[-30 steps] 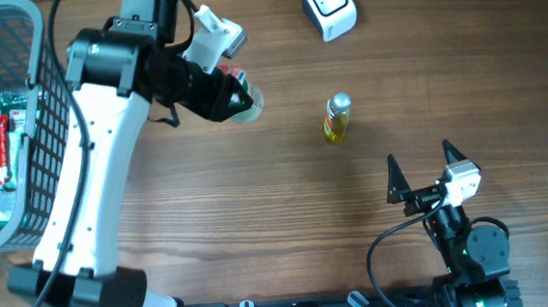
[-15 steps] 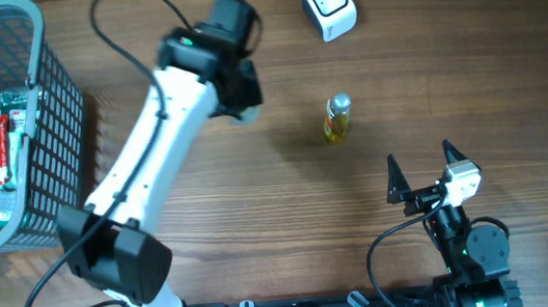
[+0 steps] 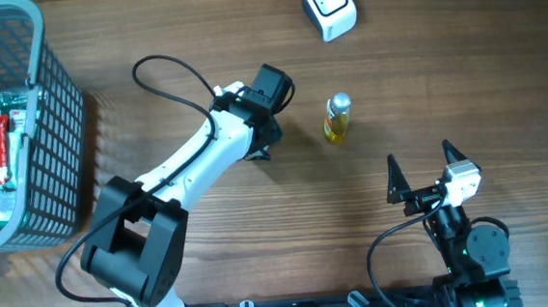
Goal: Scan the item barcode
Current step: 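Lift the green-lidded tub out and carry it toward the scanner, then lower the tub beside the oil bottle and release it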
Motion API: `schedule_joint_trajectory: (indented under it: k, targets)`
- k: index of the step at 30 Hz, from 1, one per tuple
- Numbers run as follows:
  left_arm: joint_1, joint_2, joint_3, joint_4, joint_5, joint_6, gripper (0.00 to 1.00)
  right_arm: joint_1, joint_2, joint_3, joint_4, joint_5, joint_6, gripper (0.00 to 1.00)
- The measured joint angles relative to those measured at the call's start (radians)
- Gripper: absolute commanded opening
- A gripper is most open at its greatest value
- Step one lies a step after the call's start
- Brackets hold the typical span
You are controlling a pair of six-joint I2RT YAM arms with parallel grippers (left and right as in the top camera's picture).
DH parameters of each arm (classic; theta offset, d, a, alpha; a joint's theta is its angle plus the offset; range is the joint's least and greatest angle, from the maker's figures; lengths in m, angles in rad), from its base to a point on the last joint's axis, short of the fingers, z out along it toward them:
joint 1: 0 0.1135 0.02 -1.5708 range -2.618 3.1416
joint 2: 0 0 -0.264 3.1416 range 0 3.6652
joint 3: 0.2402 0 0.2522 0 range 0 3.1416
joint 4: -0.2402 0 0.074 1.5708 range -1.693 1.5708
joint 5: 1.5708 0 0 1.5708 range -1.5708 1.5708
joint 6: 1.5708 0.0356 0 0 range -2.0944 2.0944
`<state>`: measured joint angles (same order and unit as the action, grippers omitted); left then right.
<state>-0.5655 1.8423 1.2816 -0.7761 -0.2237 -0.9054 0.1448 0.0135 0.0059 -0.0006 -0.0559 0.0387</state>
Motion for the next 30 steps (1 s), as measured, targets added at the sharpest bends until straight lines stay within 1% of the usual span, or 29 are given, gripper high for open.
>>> schedule_joint_trajectory:
  k: [1,2,3,4,6,7,10,12,15,17,22,23,25,27,30]
  targets:
    - [0.0,0.0,-0.008,0.001,0.0,-0.002,0.56,0.0,0.0,0.0,0.0,0.0,0.0,1.0]
    - [0.0,0.0,-0.014,0.003,-0.001,-0.003,0.64,0.0,0.0,0.0,0.0,0.0,0.0,1.0]
    - [0.0,0.0,-0.016,0.003,-0.004,-0.002,0.7,0.0,0.0,0.0,0.0,0.0,0.0,1.0]
    - [0.0,0.0,-0.016,0.008,-0.004,-0.013,0.8,0.0,0.0,0.0,0.0,0.0,0.0,1.0]
    - [0.0,0.0,-0.016,0.011,-0.01,-0.014,0.94,0.0,0.0,0.0,0.0,0.0,0.0,1.0]
    - [0.0,0.0,-0.016,0.011,-0.012,-0.021,1.0,0.0,0.0,0.0,0.0,0.0,0.0,1.0]
    - [0.0,0.0,-0.016,0.0,-0.015,-0.008,1.0,0.0,0.0,0.0,0.0,0.0,0.0,1.0]
    - [0.0,0.0,-0.015,-0.01,-0.016,0.059,1.0,0.0,0.0,0.0,0.0,0.0,0.0,1.0]
    - [0.005,-0.015,0.018,-0.094,-0.023,0.185,1.0,0.0,0.0,0.0,0.0,0.0,0.0,1.0]
    - [0.016,-0.065,0.089,-0.136,-0.03,0.349,1.0,0.0,0.0,0.0,0.0,0.0,0.0,1.0]
    - [0.021,-0.211,0.186,-0.118,-0.04,0.732,1.0,0.0,0.0,0.0,0.0,0.0,0.0,1.0]
    - [0.021,-0.217,0.187,-0.119,-0.035,0.779,1.0,0.0,0.0,0.0,0.0,0.0,0.0,1.0]
    - [0.026,-0.208,0.188,-0.141,0.022,0.922,1.0,0.0,0.0,0.0,0.0,0.0,0.0,1.0]
    - [0.037,-0.179,0.188,-0.164,0.082,1.019,1.0,0.0,0.0,0.0,0.0,0.0,0.0,1.0]
    - [0.084,-0.119,0.188,-0.194,0.162,1.118,1.0,0.0,0.0,0.0,0.0,0.0,0.0,1.0]
